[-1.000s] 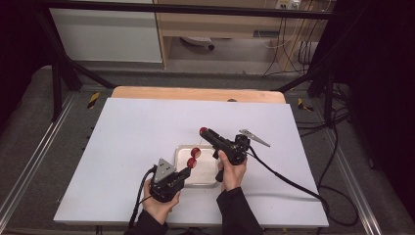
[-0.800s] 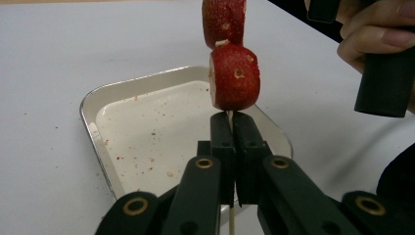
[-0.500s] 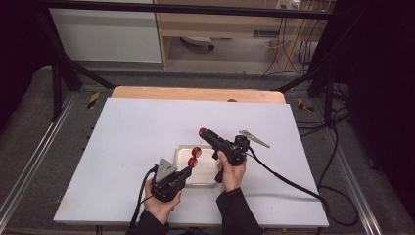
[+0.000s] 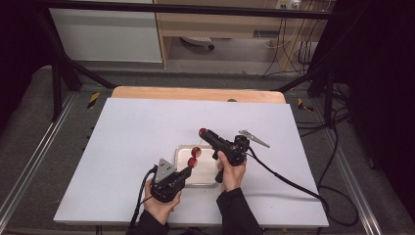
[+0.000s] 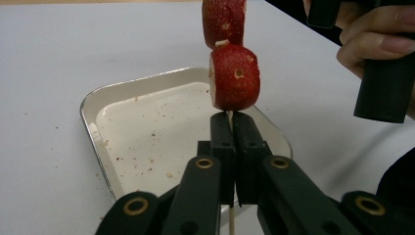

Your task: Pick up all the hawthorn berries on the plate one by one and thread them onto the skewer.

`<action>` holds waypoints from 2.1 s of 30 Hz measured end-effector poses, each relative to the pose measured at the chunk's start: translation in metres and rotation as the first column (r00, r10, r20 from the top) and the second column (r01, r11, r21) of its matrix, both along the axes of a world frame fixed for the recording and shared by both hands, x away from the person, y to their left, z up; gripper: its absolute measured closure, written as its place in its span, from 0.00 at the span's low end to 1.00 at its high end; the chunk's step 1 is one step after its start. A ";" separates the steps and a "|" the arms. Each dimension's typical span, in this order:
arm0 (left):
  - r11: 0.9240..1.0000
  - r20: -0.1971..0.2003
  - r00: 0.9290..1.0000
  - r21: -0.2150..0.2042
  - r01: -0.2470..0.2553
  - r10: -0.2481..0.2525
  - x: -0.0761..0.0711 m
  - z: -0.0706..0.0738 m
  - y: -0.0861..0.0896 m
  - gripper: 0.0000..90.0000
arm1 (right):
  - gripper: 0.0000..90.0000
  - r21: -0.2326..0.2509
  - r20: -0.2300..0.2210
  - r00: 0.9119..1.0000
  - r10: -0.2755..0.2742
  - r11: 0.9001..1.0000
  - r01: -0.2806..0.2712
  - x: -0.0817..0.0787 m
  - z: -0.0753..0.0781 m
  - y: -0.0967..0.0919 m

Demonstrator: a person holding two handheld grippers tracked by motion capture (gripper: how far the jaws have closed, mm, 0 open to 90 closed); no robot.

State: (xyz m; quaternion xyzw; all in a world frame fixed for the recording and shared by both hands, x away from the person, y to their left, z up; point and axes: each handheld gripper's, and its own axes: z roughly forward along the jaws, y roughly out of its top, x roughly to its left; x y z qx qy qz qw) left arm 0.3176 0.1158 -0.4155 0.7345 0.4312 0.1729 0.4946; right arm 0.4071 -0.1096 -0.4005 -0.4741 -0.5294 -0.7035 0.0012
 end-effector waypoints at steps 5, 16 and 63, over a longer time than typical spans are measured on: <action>1.000 -0.004 1.000 -0.009 -0.004 0.004 0.001 0.001 0.001 0.98 | 0.70 -0.003 -0.007 1.000 0.006 1.000 -0.006 -0.001 -0.001 0.001; 0.998 -0.015 0.999 -0.046 -0.042 0.041 0.005 0.003 -0.007 0.98 | 0.70 0.015 -0.014 1.000 0.003 1.000 -0.002 -0.006 -0.007 0.006; 0.999 0.015 1.000 -0.050 -0.021 0.022 0.012 -0.003 0.017 0.98 | 0.38 -0.171 -0.019 0.996 0.088 0.981 -0.090 -0.012 0.001 -0.004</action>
